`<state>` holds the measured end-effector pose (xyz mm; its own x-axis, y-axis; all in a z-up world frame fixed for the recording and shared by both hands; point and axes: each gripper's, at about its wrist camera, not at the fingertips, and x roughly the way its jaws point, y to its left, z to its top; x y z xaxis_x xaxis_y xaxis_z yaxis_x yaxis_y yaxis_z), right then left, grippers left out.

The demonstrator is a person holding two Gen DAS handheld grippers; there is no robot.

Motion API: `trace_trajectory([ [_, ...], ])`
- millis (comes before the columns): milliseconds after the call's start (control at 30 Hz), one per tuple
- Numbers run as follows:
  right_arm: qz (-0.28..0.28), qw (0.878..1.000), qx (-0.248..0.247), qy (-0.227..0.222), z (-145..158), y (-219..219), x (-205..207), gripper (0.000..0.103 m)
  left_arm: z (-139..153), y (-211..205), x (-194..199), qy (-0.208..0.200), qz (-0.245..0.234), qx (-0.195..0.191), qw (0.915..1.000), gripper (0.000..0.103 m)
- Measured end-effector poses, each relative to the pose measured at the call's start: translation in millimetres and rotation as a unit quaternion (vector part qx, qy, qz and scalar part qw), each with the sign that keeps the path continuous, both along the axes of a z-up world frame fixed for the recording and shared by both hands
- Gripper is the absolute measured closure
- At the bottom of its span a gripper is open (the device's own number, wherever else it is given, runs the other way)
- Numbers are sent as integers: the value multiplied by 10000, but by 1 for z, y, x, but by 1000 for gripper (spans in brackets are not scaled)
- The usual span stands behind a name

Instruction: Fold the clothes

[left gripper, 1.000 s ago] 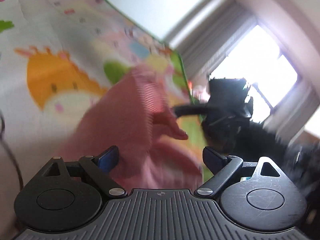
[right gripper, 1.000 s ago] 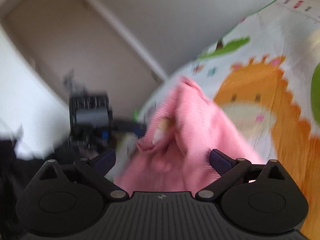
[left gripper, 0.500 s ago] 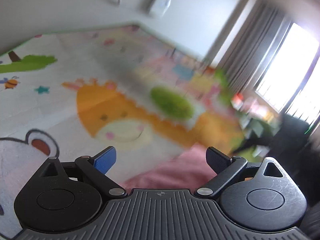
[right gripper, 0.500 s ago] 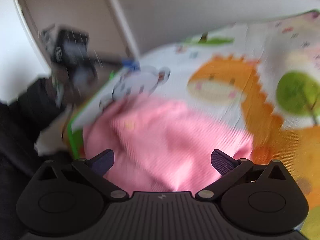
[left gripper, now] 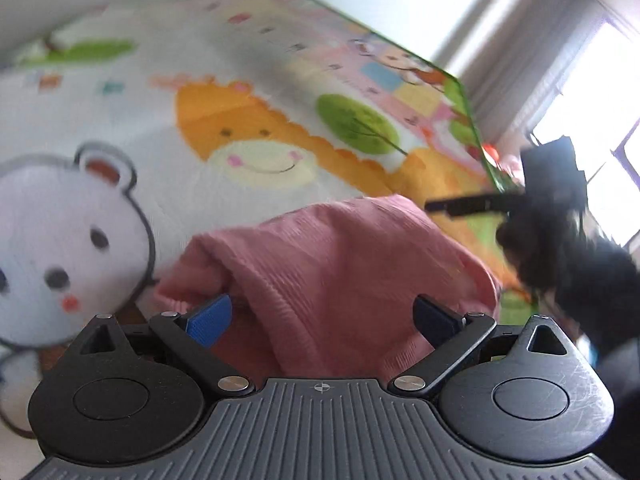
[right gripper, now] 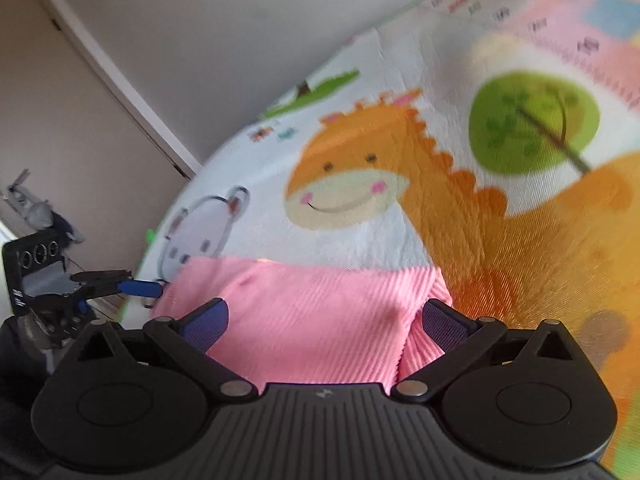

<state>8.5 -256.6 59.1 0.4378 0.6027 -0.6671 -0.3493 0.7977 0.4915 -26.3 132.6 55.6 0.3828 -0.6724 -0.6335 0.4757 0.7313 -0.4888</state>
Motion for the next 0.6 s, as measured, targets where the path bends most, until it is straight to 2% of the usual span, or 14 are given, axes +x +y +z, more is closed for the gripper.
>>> trace_trajectory([
  [67,-56,9997,-4,246,-15,6,12,0,-13,-5,15,338,161,-101,9992,3],
  [167,-80,9978,436,500,-27,10,25,0,-25,-12,44,680,277,-348,9967,3],
  [233,-216,9960,821,295,-22,12,38,0,-9,-11,58,378,492,-587,9963,3],
  [333,-437,9879,1464,-275,-1,8,50,0,16,-7,76,-164,745,-879,9932,3],
  [400,-391,9907,1247,-370,3,10,53,0,19,-4,80,-434,729,-733,9937,3],
  [500,-247,9967,742,-210,-12,18,53,0,-5,-4,85,-183,621,-440,9969,3],
  [600,-149,9984,539,-13,-32,30,56,0,-28,-6,92,26,617,-472,9970,3],
])
